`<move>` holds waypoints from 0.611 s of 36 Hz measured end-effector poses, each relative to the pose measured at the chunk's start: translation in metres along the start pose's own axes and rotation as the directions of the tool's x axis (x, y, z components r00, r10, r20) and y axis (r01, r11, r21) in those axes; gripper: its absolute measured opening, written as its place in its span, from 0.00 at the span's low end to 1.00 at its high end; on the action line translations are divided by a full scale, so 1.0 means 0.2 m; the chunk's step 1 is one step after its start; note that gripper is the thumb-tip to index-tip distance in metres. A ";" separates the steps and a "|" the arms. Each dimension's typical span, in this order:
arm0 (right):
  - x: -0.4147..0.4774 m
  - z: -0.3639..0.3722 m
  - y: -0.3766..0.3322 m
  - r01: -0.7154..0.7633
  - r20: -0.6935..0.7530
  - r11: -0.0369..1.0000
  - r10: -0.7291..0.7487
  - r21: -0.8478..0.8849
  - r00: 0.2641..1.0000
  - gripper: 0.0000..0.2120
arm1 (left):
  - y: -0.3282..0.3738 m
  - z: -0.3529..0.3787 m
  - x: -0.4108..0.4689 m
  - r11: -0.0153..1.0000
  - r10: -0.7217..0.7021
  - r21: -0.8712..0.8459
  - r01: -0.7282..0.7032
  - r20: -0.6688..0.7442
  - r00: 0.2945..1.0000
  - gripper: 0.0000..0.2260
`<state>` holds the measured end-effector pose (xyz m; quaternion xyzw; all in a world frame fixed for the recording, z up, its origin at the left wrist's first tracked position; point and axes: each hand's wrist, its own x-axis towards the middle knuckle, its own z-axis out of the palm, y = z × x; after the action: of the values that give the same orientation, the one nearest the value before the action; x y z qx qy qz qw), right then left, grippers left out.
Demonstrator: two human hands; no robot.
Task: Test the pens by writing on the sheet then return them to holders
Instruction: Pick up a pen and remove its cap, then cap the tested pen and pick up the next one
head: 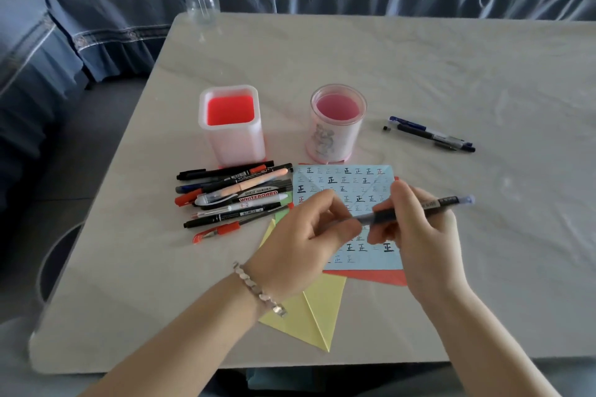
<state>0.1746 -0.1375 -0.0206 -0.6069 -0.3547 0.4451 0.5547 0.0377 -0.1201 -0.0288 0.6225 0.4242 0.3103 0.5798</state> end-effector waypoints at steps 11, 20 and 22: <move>0.03 -0.05 0.01 -0.005 0.092 0.999 0.002 0.032 0.996 0.17 | 0.07 -0.01 0.04 0.866 -0.322 -0.281 0.414 0.320 0.891 0.12; -0.01 0.06 0.12 -0.150 0.068 0.988 0.152 -0.041 0.986 0.16 | -0.14 -0.03 -0.03 0.747 0.254 0.633 -0.202 0.009 0.967 0.05; -0.02 0.08 0.14 -0.168 0.140 0.980 0.181 -0.103 0.973 0.14 | -0.20 -0.08 -0.03 0.682 0.353 0.695 -0.227 -0.042 0.935 0.06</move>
<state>0.1566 -0.1389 -0.0472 -0.6252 -0.3601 0.5199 0.4573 0.0141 -0.1190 -0.0655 0.8209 0.4522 0.2740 0.2158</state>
